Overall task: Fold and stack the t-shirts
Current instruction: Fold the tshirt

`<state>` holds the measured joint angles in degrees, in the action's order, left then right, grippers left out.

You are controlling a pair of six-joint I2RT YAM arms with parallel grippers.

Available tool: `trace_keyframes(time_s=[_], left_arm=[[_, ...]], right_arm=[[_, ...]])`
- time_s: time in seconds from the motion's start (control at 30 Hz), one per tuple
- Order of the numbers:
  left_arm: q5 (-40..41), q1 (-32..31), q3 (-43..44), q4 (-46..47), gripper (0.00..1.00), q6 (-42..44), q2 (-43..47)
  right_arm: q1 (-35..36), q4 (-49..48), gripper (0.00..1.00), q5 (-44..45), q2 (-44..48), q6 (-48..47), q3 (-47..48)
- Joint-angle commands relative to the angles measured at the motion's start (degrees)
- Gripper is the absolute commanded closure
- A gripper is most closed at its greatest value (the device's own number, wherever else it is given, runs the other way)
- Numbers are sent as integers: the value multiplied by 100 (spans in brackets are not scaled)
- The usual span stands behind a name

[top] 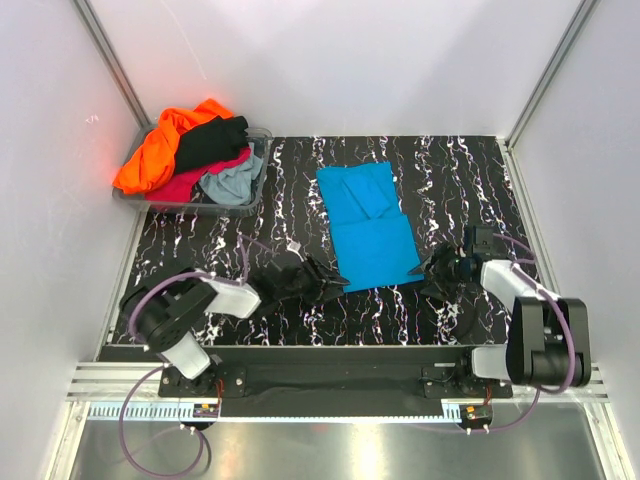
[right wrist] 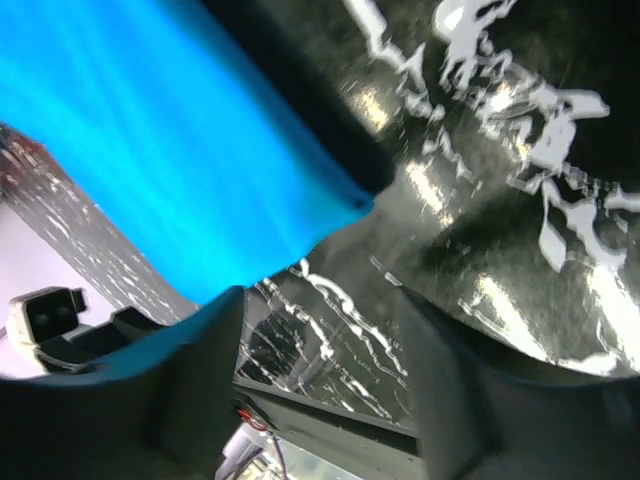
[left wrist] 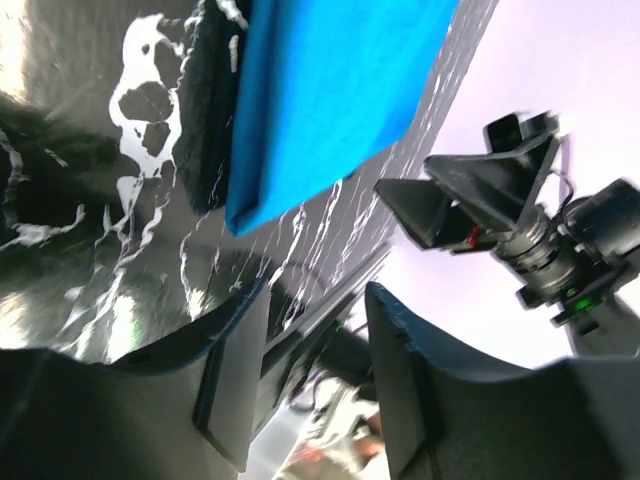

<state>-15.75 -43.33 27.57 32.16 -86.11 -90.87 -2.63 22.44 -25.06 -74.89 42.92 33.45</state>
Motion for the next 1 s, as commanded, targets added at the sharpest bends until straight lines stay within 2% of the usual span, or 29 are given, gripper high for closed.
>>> trace_keyframes(time_s=[0.0,0.07,0.2,0.27,0.33,0.4,0.6,0.97], left_arm=[[1186,-281,-137,1442,53,-1232,-361],[1415,-421,-208,1363,53,-1460,-440],[1705,-474,-279,1117,53,-1585,-458],[1750,-501,-226,706,53,-1550,-405],[1882,-536,-138,214,52,-1541,-309],[1917,-553,-94,124,52,-1593,-335],[1961,-685,82,-289,52,-1681,-396],[1830,-721,196,-8,55,-1892,-888]], right_arm=[[-44,-511,35,-52,-271,348,-23],[-62,-731,41,-34,-341,384,-102],[-79,-942,42,-17,-438,393,-181],[-88,-995,42,-34,-473,410,-251],[-97,-1074,48,-8,-491,481,-313],[-97,-1136,51,10,-491,542,-357],[-97,-1207,48,124,-447,656,-410],[-97,-1101,48,335,-561,771,-278]])
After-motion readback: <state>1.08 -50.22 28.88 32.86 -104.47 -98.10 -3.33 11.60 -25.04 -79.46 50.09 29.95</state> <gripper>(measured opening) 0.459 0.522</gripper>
